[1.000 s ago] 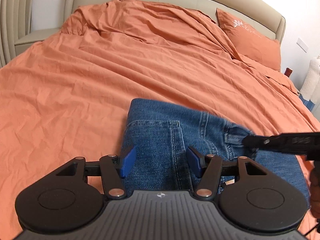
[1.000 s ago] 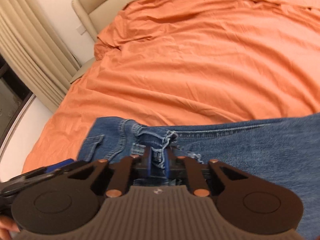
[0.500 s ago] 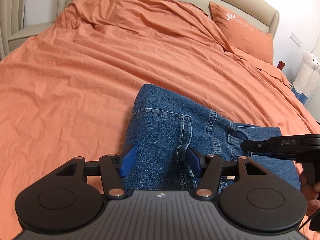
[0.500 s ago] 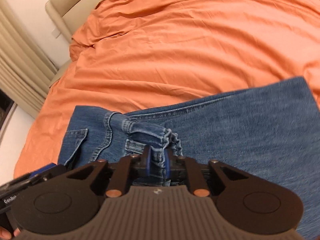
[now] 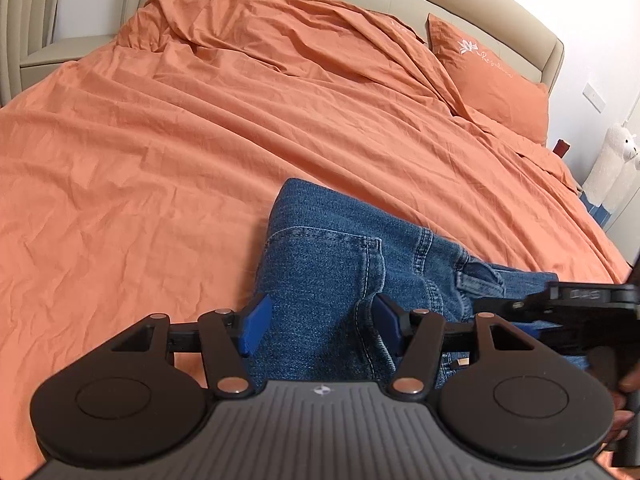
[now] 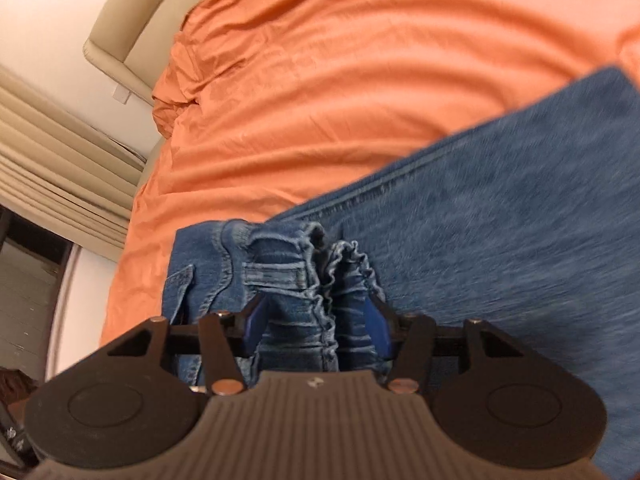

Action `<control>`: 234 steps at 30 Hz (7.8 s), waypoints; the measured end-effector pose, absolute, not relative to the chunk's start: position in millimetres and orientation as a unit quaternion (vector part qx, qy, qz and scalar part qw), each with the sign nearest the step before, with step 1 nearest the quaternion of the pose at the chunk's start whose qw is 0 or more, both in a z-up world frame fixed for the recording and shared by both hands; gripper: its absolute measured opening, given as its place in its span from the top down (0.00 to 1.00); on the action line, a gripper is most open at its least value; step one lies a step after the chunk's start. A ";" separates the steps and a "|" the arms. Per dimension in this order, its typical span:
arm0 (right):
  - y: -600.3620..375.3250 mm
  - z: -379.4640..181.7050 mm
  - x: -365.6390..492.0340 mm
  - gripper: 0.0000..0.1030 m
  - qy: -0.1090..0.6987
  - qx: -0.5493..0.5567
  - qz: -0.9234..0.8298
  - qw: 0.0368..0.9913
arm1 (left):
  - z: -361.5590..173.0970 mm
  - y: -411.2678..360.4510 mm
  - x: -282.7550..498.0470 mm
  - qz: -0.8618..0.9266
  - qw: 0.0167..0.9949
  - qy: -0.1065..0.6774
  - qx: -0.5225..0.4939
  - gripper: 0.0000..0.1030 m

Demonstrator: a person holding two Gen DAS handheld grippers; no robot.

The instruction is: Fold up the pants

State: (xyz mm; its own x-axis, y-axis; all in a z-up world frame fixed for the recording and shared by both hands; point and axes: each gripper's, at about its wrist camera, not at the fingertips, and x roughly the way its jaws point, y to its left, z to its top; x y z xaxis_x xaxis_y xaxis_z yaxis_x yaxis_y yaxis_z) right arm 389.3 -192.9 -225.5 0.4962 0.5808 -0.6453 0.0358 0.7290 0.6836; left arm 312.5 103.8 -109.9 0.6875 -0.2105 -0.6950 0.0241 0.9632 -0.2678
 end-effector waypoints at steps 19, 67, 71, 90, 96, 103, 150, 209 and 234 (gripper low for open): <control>-159.0 -54.8 367.0 0.91 0.372 0.170 0.202 0.890 | -79.2 124.2 298.8 -0.078 0.928 0.300 -0.205 0.38; -325.7 -179.4 234.3 0.68 0.317 0.249 0.036 0.915 | -91.8 35.4 259.6 -0.179 0.881 0.437 0.026 0.37; -319.2 -189.6 238.8 0.68 0.321 0.222 0.046 0.920 | -101.6 27.9 234.2 -0.201 0.860 0.464 0.065 0.35; -326.2 -211.3 246.4 0.71 0.382 0.210 0.023 0.900 | -147.6 2.2 210.0 -0.175 0.828 0.483 0.222 0.83; -332.9 -228.6 250.1 0.71 0.418 0.238 0.022 0.877 | -169.4 15.6 226.8 -0.176 0.813 0.530 0.164 0.85; -326.2 -233.6 246.1 0.69 0.430 0.220 0.013 0.876 | -165.3 17.2 220.3 -0.170 0.812 0.538 0.152 0.85; -397.6 -241.8 311.1 0.26 0.383 0.381 0.081 0.838 | -182.3 100.5 343.8 -0.144 0.838 0.460 -0.255 0.26; -272.7 -125.1 323.8 0.84 0.356 0.297 0.219 0.858 | -77.3 126.7 326.1 -0.101 0.891 0.409 -0.171 0.94; -146.0 -161.4 390.5 0.84 0.392 0.333 0.310 0.799 | -47.0 191.3 327.1 0.064 0.911 0.407 -0.017 0.94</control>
